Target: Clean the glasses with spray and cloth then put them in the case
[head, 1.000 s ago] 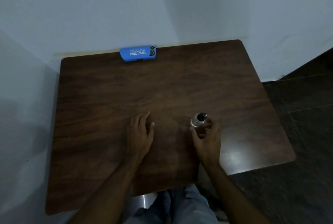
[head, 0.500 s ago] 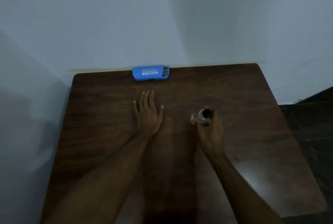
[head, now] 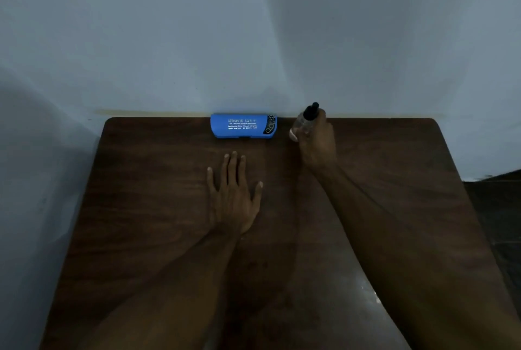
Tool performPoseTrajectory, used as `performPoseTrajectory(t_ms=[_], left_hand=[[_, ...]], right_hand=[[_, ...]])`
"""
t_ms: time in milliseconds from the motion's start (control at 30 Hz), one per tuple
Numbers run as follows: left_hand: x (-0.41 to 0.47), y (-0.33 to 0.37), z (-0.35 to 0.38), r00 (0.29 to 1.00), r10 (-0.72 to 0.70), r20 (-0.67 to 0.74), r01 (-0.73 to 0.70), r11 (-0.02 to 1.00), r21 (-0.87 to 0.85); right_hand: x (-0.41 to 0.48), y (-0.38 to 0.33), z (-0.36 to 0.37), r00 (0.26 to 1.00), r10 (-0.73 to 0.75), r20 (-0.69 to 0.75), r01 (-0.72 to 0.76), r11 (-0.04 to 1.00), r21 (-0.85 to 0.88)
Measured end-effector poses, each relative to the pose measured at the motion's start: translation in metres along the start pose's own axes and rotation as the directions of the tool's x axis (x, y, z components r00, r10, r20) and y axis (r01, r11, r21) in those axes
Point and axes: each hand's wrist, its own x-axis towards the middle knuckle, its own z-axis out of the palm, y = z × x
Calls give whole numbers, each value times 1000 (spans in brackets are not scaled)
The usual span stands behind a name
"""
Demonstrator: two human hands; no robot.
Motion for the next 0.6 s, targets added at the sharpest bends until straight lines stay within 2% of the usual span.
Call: performPoseTrajectory(t_ms=[200,333,600], left_hand=[[0,-1,-1,1000,-2,16,1,1000,15],[-1,-1,0,1000,-4,27,4,1000,15],[1,-1,-3,1000,-20,15,20,1000,-7]], right_hand=[[38,36,35,998,-38,53,43,993,-113],[25,11,24,997,-55,60,61,994,-95],[17,8,16,997,-75,31,76,997,-24]])
